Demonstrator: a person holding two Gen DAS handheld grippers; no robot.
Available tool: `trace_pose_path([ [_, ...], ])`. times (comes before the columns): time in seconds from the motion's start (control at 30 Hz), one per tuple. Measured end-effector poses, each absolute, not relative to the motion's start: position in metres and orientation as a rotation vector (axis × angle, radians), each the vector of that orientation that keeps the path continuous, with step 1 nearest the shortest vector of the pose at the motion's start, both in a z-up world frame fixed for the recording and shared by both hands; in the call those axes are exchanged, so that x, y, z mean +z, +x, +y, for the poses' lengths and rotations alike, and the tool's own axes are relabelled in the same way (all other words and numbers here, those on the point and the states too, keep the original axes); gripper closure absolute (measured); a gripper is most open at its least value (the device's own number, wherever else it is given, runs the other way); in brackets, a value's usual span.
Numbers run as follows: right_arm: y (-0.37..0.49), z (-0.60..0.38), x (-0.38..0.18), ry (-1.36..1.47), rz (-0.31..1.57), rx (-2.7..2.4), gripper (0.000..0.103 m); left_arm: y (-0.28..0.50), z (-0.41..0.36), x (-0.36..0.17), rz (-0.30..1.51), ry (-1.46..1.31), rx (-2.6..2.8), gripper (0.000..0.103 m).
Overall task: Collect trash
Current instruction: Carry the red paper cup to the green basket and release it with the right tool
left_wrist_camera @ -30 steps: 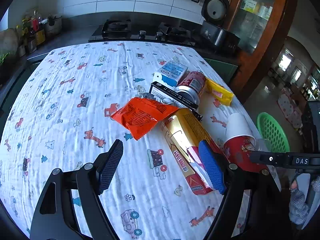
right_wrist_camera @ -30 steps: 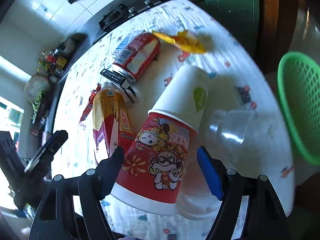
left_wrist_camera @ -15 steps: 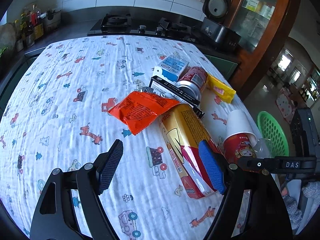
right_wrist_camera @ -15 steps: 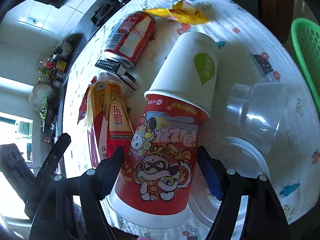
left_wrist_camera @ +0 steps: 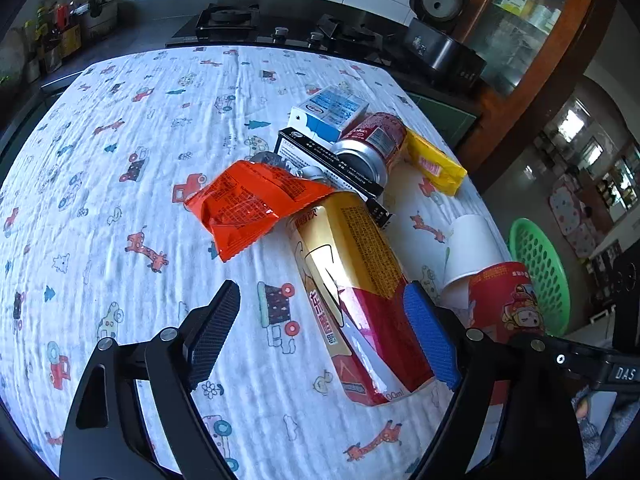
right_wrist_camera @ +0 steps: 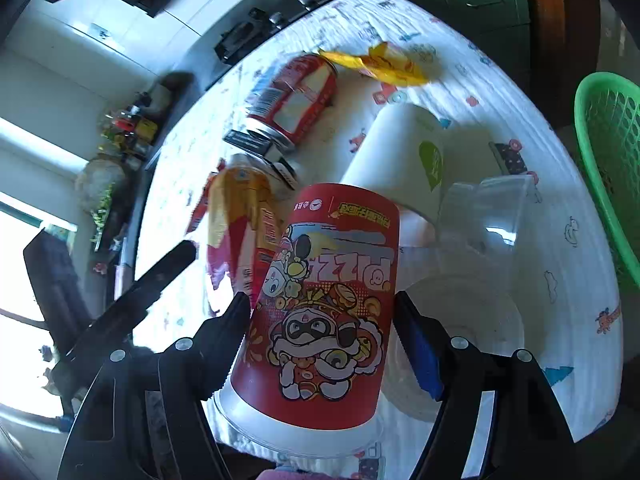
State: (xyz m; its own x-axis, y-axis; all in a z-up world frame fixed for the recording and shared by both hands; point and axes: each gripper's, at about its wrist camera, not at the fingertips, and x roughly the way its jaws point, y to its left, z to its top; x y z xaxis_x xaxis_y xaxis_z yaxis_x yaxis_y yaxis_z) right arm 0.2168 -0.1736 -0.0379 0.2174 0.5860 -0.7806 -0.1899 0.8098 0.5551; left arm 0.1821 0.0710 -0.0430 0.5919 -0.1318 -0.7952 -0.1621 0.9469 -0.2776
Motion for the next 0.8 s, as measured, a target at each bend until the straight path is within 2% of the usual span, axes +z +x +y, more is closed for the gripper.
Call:
trace_pose_path([
  [0.4,0.196,-0.206,-0.005,0.413,1.149,0.604,0.033,0.205,0.051,-0.057,1.006,-0.340,0.043,0.018],
  [0.8,0.193,-0.286,0.021,0.395,1.013,0.444,0.033,0.215,0.029,-0.068,1.047,-0.316,0.042,0.018],
])
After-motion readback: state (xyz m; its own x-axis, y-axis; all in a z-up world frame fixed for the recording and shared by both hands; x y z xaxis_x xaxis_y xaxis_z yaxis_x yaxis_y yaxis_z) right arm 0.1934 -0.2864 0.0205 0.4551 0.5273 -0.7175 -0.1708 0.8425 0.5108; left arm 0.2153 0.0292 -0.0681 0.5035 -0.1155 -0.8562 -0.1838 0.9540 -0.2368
